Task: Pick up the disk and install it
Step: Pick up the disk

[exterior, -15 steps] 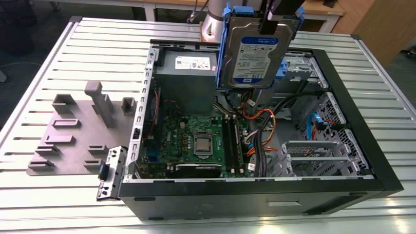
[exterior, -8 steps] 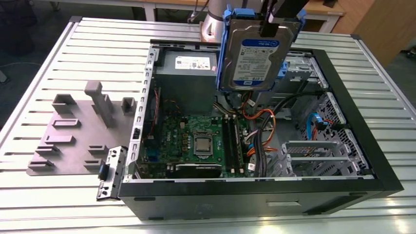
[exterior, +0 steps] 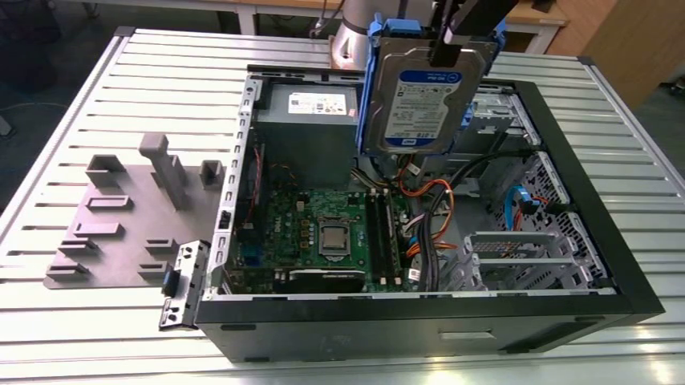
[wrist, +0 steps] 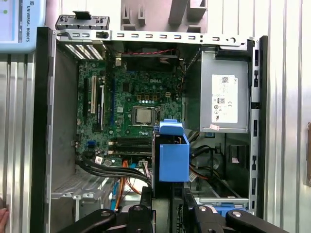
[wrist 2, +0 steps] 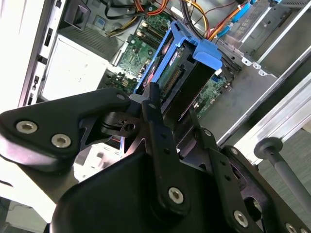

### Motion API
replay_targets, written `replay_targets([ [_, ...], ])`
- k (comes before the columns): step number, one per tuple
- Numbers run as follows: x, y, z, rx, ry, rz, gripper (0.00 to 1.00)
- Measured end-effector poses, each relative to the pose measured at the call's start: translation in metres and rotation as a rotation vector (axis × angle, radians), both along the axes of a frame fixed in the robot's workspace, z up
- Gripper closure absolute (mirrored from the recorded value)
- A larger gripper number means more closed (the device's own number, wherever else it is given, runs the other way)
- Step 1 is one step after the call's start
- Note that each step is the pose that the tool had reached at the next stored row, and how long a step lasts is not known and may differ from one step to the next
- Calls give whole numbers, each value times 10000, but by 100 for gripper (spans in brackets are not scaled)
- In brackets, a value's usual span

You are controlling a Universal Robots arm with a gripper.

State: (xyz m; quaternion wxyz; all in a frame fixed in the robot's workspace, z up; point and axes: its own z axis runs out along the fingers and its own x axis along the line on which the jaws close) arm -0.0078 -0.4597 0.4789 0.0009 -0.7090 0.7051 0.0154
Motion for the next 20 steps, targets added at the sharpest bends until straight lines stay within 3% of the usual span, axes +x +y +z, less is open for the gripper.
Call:
replay_targets([
  [20,0,-210,-11,0,1,0,65],
])
